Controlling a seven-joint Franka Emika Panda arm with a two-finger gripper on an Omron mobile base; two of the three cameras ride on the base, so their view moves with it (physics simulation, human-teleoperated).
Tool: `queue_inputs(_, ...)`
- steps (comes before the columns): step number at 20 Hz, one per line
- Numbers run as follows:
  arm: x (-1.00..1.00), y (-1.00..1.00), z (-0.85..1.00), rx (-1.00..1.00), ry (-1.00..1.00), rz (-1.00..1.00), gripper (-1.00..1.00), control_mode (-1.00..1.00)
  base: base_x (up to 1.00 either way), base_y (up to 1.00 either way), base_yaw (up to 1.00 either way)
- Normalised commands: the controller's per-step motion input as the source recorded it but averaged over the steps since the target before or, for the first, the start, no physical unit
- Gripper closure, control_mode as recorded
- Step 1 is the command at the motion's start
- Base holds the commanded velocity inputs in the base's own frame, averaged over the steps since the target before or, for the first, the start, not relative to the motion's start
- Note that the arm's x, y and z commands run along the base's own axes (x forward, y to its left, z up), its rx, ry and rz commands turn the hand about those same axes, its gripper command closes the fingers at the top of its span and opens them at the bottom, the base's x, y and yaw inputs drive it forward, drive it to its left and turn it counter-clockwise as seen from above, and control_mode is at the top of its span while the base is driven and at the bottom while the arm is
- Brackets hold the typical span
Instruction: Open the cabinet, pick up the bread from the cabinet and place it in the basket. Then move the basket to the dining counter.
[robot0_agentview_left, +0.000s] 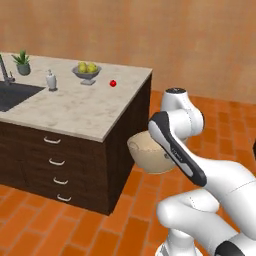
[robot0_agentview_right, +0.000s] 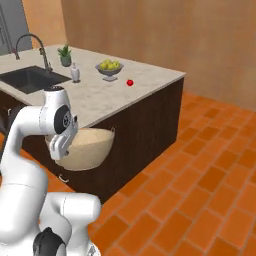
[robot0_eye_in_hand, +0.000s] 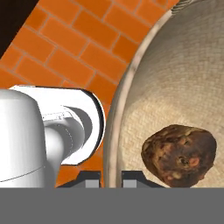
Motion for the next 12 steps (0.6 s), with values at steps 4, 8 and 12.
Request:
queue_inputs(4,0.0,0.0,0.0,0.0,0.0,0.0,1.0,1.0,1.0,-0.44,0.04)
queue_inputs(8,0.0,0.0,0.0,0.0,0.0,0.0,1.0,1.0,1.0,-0.63,0.07)
queue_inputs(12,0.0,0.0,0.0,0.0,0.0,0.0,1.0,1.0,1.0,-0.47,0.22)
